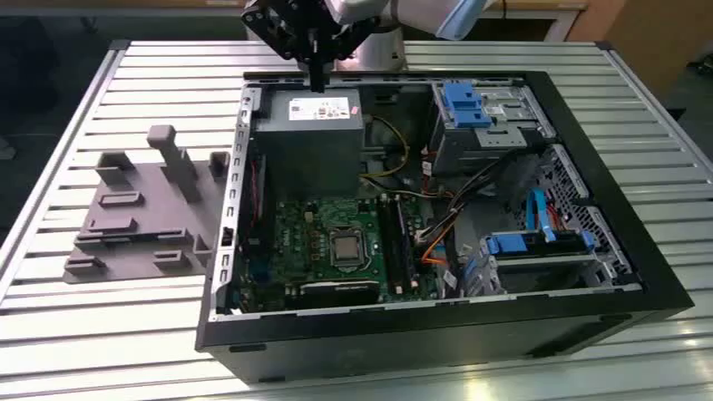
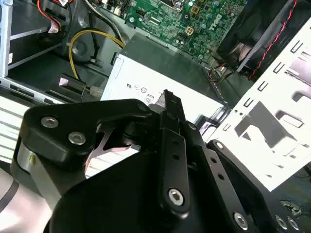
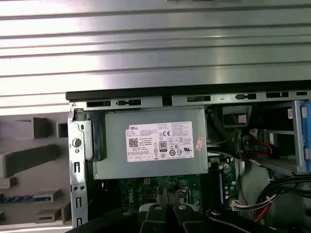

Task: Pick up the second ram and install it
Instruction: 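Reach for the second ram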

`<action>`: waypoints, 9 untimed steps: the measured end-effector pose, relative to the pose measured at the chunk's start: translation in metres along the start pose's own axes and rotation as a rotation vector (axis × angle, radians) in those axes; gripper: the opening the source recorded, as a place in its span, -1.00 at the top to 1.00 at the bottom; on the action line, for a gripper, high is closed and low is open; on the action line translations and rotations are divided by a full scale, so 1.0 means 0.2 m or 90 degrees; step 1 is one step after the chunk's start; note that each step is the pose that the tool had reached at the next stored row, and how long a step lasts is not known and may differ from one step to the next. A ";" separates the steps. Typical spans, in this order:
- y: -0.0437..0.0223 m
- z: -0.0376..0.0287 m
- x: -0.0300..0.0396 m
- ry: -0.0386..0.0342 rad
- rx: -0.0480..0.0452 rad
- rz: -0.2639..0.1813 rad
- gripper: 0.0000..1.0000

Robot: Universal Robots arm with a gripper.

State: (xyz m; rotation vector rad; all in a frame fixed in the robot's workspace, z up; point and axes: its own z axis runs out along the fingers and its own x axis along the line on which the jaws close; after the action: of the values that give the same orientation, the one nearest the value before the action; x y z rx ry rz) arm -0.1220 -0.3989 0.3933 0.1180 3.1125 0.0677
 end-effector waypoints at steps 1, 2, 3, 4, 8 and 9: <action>0.000 0.000 0.000 0.0000 0.0000 0.000 0.79; 0.000 0.000 0.000 0.0000 0.0000 0.000 0.79; 0.000 0.000 0.000 0.0000 0.0000 0.000 0.79; 0.000 0.000 0.000 0.0000 0.0000 0.000 0.79; 0.000 0.000 0.005 0.0000 0.0000 0.000 0.79; 0.000 0.000 0.005 0.0000 0.0001 0.000 0.79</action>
State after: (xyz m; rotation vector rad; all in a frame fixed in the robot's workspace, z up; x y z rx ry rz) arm -0.1229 -0.3989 0.3933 0.1180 3.1125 0.0676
